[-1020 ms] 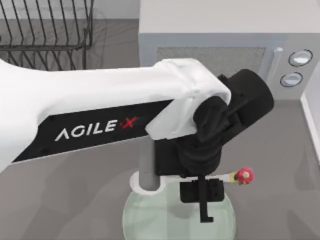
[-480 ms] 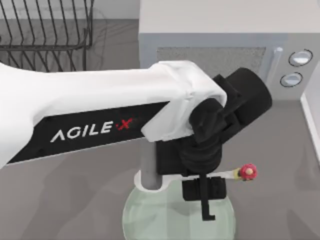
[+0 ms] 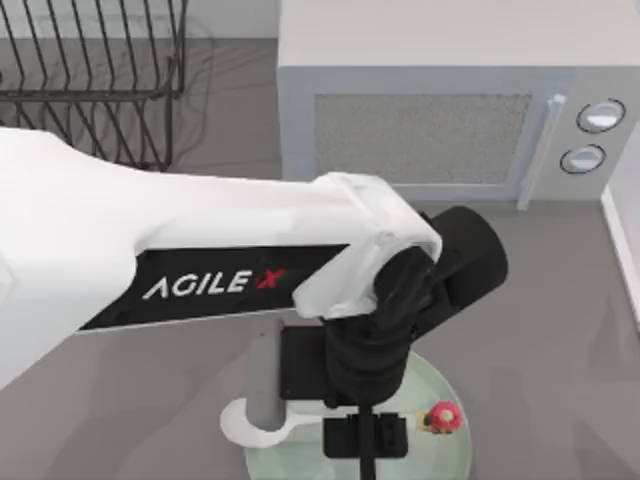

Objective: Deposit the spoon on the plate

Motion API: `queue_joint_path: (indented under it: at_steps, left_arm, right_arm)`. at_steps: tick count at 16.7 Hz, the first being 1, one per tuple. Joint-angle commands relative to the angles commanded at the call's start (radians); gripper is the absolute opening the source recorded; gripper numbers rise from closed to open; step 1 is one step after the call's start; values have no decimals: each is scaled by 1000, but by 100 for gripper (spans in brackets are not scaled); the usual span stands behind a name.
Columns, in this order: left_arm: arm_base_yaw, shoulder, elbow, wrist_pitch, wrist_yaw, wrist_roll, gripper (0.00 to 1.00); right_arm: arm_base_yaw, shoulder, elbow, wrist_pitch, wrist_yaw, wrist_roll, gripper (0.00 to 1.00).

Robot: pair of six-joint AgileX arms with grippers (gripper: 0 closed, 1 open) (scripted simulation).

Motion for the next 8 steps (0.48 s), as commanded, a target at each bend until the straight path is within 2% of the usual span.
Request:
queue_joint_path:
  at_steps: [6,8]
  left_arm:
    - [0,19,-20,-4,8,-1,0]
    - [0,19,-20,-4,8,-1,15]
  right_arm:
    - [0,0,0,0,0,0,100]
    - [0,0,0,0,0,0,100]
